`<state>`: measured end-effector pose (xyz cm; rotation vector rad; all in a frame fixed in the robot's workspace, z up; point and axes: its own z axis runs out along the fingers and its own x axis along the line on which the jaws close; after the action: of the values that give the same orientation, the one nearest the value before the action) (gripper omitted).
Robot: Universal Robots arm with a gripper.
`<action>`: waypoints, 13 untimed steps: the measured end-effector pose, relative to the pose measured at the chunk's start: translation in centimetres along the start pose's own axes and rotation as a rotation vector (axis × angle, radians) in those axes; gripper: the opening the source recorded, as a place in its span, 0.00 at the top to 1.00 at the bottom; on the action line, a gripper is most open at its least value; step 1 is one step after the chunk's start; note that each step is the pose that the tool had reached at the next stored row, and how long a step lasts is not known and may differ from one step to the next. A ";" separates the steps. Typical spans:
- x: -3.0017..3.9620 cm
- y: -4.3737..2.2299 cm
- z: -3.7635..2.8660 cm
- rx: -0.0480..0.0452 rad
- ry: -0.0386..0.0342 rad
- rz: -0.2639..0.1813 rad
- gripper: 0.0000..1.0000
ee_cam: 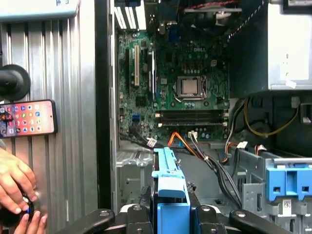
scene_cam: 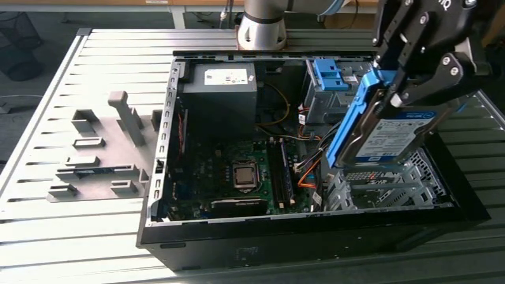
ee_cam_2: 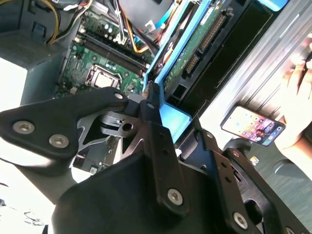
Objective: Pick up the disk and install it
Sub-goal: 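Insert the disk into the insertion slot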
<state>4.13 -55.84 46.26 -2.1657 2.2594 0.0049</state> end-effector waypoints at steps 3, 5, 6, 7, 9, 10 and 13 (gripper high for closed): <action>0.01 -0.66 0.12 0.0000 -0.0001 0.001 0.63; 0.04 -0.88 0.19 0.0001 0.0001 0.001 0.63; 0.08 -0.94 0.22 0.0001 0.0005 0.001 0.63; 0.20 -0.96 0.24 0.0001 0.0010 0.001 0.63; 0.55 -0.99 0.28 0.0001 0.0017 0.002 0.63; 0.73 -1.00 0.30 0.0001 0.0019 0.002 0.63; 0.88 -1.11 0.44 0.0002 0.0038 0.002 0.63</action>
<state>5.21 -56.76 45.82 -2.1649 2.2639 0.0005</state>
